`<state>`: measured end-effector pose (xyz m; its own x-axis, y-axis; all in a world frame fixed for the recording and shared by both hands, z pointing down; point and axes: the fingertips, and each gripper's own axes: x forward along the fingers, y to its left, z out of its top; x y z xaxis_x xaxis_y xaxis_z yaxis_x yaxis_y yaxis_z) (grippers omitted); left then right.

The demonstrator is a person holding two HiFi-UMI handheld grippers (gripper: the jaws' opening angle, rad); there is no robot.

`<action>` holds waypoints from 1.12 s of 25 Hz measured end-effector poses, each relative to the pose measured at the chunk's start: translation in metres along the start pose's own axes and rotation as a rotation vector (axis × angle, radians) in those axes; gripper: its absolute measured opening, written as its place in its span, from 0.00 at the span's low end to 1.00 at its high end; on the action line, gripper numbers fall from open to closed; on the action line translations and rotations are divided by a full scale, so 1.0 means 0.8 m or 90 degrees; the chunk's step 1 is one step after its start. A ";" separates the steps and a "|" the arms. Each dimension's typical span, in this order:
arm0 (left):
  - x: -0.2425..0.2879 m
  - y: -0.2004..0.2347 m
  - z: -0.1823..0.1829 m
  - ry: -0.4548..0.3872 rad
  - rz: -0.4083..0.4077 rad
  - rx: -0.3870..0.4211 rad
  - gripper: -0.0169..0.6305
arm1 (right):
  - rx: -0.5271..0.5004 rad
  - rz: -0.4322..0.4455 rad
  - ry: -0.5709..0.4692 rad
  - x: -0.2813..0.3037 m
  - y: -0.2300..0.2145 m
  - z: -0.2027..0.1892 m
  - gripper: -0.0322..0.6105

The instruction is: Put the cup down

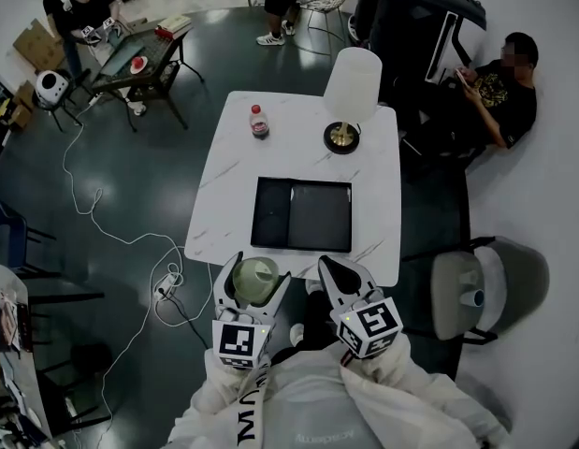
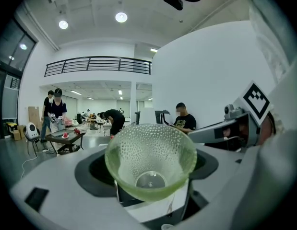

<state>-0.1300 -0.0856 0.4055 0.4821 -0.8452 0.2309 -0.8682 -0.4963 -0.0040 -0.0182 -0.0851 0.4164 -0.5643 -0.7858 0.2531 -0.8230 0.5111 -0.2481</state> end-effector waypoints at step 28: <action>0.161 0.079 -0.015 0.030 0.014 -0.011 0.66 | 0.016 -0.005 0.039 0.120 -0.109 0.005 0.06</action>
<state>-0.1246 -0.2234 0.4463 0.4570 -0.8453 0.2769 -0.8806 -0.4738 0.0073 -0.0004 -0.2063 0.4583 -0.5614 -0.7666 0.3117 -0.8260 0.4956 -0.2685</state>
